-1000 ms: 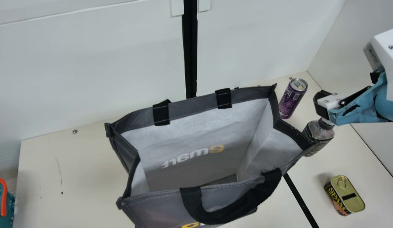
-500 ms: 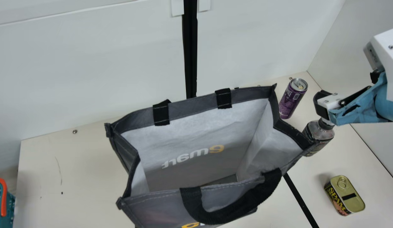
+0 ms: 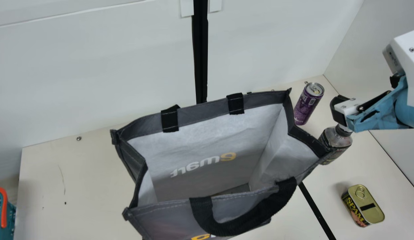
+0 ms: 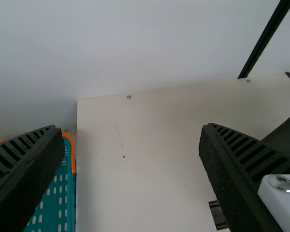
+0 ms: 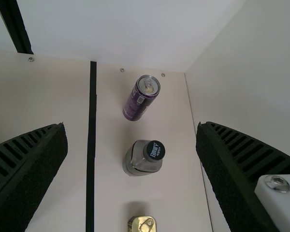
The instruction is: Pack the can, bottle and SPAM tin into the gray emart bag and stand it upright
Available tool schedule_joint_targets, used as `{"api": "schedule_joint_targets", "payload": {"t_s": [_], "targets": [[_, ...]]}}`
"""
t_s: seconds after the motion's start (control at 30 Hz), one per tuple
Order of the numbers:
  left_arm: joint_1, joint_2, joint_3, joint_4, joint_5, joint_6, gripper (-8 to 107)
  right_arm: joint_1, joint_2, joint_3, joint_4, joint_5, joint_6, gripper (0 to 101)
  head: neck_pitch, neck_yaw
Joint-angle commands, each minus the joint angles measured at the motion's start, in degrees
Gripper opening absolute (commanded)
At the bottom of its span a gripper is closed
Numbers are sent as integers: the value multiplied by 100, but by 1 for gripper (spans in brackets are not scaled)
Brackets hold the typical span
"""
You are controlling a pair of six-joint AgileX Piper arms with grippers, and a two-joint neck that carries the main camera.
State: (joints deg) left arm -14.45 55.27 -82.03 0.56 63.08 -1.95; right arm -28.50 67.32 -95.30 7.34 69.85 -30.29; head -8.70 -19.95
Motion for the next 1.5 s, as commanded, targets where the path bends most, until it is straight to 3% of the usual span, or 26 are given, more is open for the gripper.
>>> {"api": "schedule_joint_targets", "payload": {"t_s": [0.0,0.9,1.47], "targets": [[-223,76,-77,133,-12,-136,90,0,0,0,0,0,0,95,-130,-5],[-3045,1257,-1495,2132,-69,-1923,90,0,0,0,0,0,0,95,-130,-5],[-4517,2231,-2645,3013,-107,-2267,90,0,0,0,0,0,0,95,-130,-5]]}}
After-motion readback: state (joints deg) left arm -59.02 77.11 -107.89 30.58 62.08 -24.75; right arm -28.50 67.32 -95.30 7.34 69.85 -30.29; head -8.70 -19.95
